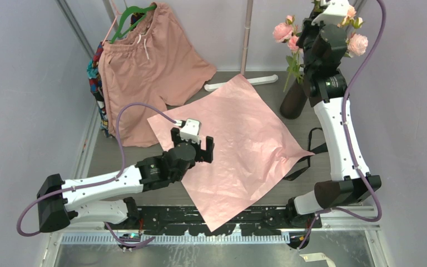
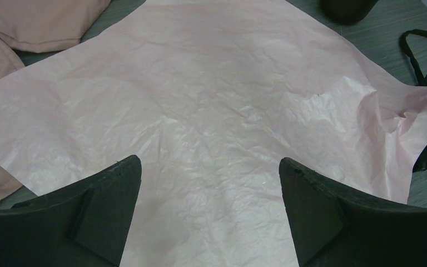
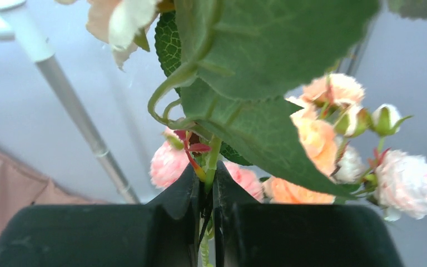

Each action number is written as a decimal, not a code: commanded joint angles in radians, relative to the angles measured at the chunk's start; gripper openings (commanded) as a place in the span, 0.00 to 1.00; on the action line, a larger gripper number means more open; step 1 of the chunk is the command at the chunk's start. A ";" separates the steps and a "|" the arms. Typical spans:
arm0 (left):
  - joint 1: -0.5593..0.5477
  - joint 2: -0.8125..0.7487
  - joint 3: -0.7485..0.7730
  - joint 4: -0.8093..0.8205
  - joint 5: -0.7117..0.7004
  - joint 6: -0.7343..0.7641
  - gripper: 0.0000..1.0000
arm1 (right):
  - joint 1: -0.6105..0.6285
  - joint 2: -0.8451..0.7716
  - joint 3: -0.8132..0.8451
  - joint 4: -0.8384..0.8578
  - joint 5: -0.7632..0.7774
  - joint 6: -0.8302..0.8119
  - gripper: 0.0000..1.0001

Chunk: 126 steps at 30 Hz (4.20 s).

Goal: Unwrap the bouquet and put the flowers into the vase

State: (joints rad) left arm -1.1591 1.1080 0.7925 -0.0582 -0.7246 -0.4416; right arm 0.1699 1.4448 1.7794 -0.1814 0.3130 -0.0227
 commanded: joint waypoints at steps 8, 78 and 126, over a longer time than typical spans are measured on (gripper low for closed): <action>-0.002 0.018 0.059 0.012 -0.053 0.037 0.94 | -0.072 0.090 0.169 0.138 -0.001 -0.055 0.01; 0.053 0.147 0.128 -0.053 -0.019 0.006 0.96 | -0.213 -0.053 -0.183 0.323 -0.139 0.095 0.90; 0.309 0.249 0.161 -0.070 0.313 -0.118 1.00 | 0.037 -0.136 -0.438 0.159 -0.644 0.306 0.91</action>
State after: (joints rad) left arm -0.8551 1.3666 0.9310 -0.1490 -0.4141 -0.5640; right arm 0.1802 1.2781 1.3334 -0.0410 -0.3016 0.2859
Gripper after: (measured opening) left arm 0.996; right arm 0.912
